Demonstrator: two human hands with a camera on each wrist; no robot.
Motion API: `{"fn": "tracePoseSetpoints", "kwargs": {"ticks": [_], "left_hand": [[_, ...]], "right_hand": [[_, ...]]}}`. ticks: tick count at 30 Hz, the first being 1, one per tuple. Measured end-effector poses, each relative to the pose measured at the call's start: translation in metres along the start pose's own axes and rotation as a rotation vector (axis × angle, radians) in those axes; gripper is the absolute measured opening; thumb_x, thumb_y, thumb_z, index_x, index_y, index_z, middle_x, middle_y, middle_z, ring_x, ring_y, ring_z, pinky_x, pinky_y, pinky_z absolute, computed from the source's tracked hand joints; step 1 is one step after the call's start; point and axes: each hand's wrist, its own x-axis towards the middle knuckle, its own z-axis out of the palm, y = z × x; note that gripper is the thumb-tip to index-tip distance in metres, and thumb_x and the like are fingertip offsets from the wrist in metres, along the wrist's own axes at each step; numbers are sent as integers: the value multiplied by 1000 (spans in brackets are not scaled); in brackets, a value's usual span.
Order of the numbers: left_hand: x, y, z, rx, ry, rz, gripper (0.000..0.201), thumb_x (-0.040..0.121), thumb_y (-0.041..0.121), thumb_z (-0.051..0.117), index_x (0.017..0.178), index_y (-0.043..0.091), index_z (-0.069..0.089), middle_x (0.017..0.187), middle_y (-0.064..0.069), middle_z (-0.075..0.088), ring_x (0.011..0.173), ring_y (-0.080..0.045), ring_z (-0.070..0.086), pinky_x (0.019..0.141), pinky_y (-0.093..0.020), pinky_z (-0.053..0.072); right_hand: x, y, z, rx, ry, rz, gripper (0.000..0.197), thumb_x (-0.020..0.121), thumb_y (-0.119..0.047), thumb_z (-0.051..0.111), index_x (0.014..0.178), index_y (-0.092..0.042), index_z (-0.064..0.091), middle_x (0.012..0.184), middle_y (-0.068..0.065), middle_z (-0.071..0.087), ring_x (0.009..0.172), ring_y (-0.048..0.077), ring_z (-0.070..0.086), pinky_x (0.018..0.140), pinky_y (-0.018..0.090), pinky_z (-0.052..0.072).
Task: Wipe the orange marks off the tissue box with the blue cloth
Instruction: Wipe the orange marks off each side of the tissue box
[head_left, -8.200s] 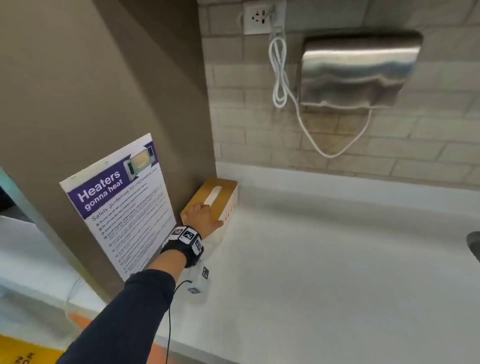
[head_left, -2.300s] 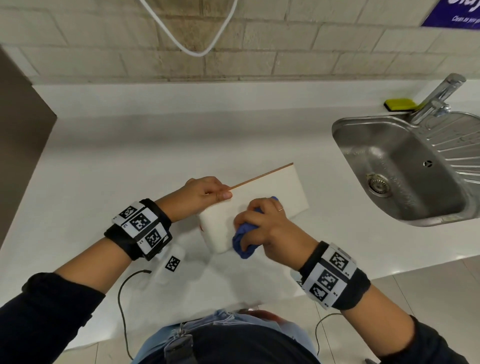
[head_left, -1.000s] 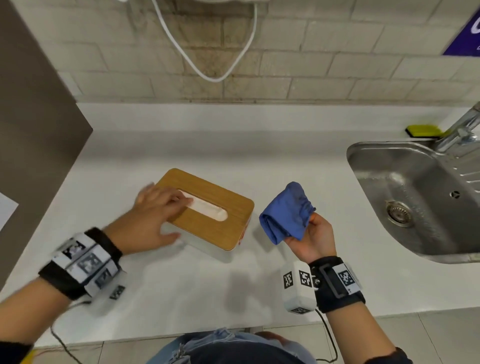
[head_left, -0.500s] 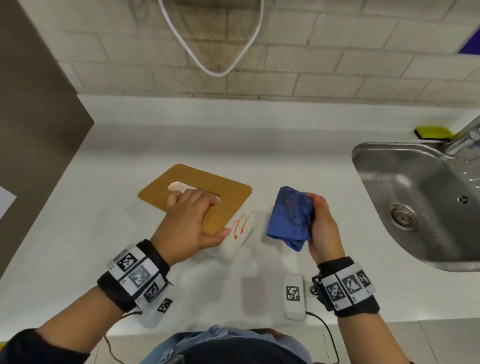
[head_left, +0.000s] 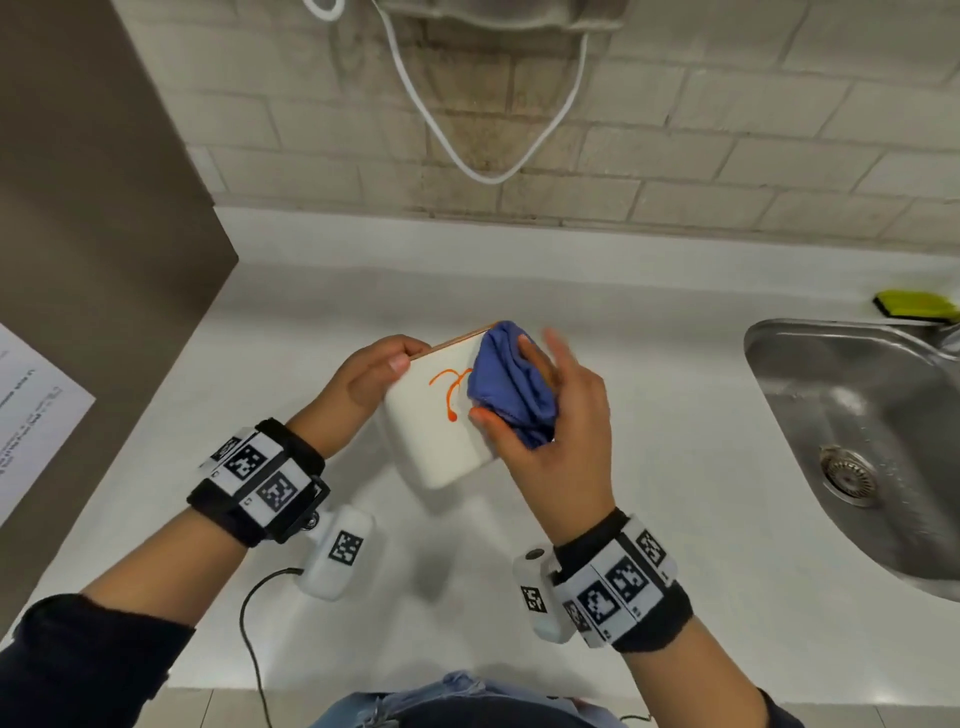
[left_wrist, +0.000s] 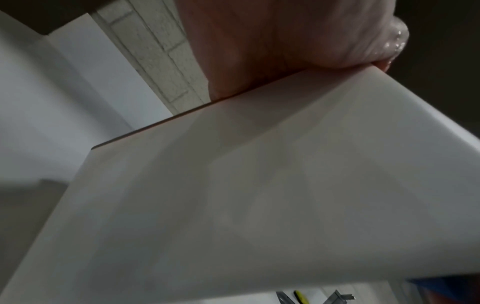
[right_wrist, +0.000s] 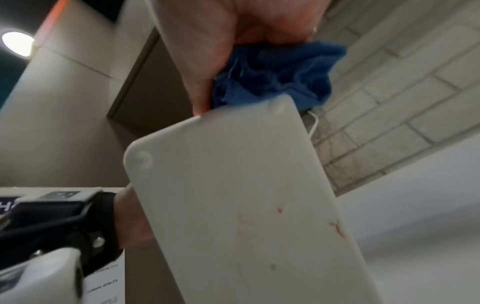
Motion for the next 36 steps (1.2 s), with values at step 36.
{"fn": "tracePoseSetpoints", "kwargs": {"ticks": [36], "left_hand": [[11, -1, -10, -22, -27, -32, 30, 70, 52, 43, 82, 35, 65, 76, 24, 70, 71, 8, 60, 65, -7, 43]], "right_hand": [[23, -1, -34, 91, -584, -197, 24, 89, -20, 43, 88, -10, 64, 89, 9, 68, 87, 15, 59, 85, 23, 41]]}}
